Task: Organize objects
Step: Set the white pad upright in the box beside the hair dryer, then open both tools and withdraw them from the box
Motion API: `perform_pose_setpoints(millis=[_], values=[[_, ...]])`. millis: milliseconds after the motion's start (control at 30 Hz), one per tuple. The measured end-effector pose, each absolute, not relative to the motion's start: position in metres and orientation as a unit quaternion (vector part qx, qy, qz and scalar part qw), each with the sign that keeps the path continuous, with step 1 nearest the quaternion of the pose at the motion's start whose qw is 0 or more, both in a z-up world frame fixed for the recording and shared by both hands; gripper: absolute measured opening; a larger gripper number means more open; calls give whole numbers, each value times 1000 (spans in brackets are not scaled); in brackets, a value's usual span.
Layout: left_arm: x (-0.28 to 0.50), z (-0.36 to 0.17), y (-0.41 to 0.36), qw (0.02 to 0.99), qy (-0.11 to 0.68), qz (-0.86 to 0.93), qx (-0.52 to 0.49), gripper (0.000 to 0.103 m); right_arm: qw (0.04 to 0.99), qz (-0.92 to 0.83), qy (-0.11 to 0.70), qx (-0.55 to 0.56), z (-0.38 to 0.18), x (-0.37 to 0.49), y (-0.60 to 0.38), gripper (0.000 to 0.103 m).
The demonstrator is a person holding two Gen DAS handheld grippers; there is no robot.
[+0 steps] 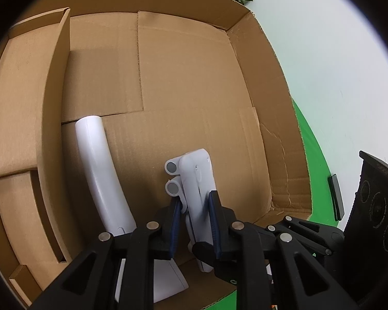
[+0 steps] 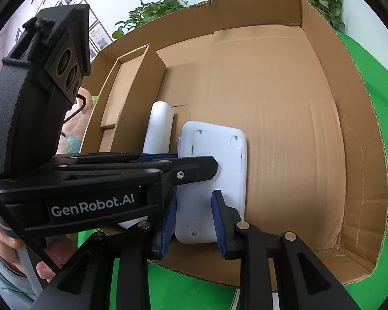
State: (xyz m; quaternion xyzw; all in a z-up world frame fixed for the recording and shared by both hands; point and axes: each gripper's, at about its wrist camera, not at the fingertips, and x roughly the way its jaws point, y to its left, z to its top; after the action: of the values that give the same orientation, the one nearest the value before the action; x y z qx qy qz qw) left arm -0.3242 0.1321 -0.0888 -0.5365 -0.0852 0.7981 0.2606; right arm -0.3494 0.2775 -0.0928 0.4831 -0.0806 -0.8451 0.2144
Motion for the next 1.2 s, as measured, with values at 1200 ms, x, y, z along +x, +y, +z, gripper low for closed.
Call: perform_pose_setpoints(millis=[1200], values=[[-239, -42, 47, 191, -81, 883, -421, 21, 181, -849, -41, 495, -102, -330, 271, 65]])
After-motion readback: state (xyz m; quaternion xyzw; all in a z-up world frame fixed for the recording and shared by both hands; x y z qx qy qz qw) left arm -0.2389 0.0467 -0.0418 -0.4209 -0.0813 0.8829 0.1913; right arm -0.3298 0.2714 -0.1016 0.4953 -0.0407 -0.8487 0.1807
